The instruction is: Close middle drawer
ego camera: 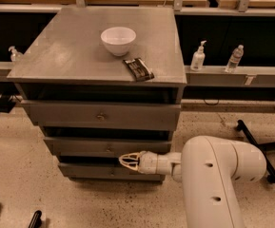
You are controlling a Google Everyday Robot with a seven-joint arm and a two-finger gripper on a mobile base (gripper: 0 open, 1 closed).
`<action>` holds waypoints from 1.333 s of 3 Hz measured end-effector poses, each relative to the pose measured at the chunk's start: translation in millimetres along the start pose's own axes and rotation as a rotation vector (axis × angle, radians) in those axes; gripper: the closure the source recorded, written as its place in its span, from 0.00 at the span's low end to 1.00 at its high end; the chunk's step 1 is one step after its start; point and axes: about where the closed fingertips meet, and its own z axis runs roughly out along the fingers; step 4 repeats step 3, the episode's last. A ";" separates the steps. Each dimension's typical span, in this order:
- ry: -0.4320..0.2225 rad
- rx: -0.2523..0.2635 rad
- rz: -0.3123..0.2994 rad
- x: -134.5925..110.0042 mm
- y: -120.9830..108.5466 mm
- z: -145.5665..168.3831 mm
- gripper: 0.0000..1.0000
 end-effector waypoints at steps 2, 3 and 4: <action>0.016 0.014 0.035 -23.4 17.8 0.6 0.61; 0.013 0.012 0.035 -24.2 17.9 3.0 0.38; 0.013 0.012 0.035 -24.2 17.9 3.0 0.38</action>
Offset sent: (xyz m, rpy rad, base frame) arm -0.0205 0.0023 0.0107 0.0030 0.0229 -0.0216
